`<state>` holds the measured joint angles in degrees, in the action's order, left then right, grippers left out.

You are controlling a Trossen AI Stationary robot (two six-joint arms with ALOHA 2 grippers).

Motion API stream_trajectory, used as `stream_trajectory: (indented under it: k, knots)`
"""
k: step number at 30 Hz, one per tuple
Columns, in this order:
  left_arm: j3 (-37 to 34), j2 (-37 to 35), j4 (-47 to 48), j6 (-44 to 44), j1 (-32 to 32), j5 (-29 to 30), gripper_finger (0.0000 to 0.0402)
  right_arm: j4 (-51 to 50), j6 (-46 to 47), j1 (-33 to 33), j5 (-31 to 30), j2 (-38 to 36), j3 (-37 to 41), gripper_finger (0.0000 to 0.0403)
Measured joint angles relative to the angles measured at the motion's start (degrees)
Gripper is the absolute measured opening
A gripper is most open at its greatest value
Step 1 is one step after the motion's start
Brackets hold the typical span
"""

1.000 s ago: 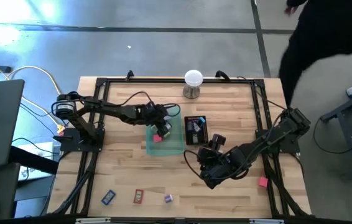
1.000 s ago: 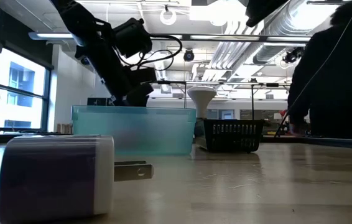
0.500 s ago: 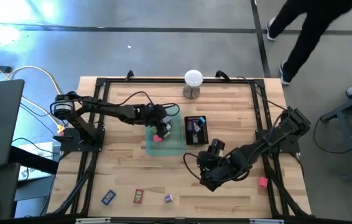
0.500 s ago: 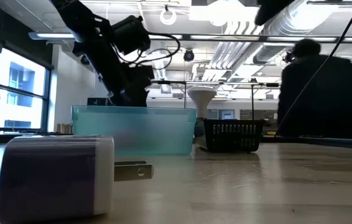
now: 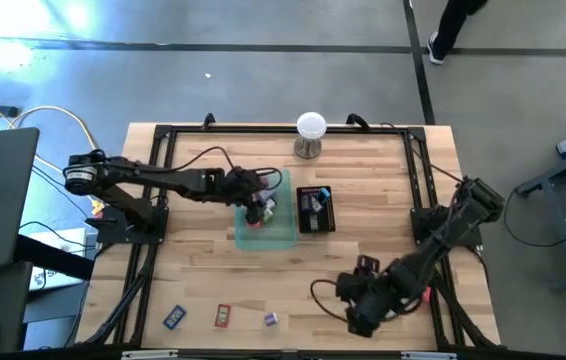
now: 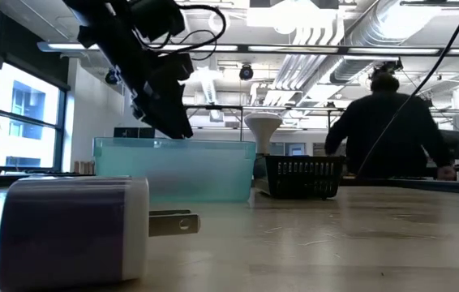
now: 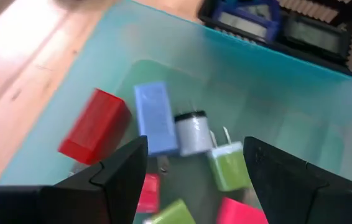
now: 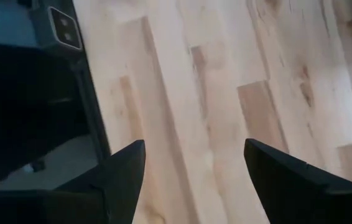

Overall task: Pick & Place Office items
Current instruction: Put the pink charger adapter into the blue bin

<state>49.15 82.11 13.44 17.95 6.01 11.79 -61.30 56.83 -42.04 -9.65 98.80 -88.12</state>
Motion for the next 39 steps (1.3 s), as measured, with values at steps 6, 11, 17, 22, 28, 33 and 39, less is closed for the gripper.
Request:
stream_trajectory:
  k: [6,11,17,22,28,33,39]
  knots:
    - [0.0,0.2,0.1,0.1,-3.0,0.0,0.0257,-3.6,18.8,-5.1,-5.8,0.0,0.0,0.0261]
    - [0.0,0.2,0.4,-0.3,-4.7,0.0,0.0258,-12.3,39.3,-7.5,-4.4,0.3,0.9,0.0261]
    - [0.0,0.3,3.1,-0.3,-6.5,0.0,0.0258,-16.8,62.4,-11.1,6.5,0.4,6.5,0.0261]
    - [0.0,0.3,5.9,-0.3,-8.2,0.0,0.0257,-18.4,74.2,-12.4,17.2,0.4,11.2,0.0261]
    - [0.0,0.3,9.4,-0.1,-10.5,0.0,0.0257,-14.4,80.0,-12.2,21.9,0.4,16.1,0.0261]
    - [0.0,0.3,10.6,0.0,-12.5,0.0,0.0257,-8.7,82.9,-12.3,27.0,0.4,19.0,0.0261]
    - [0.0,0.3,10.6,0.0,-14.1,0.0,0.0257,-6.2,83.0,-12.2,27.4,0.4,22.3,0.0261]
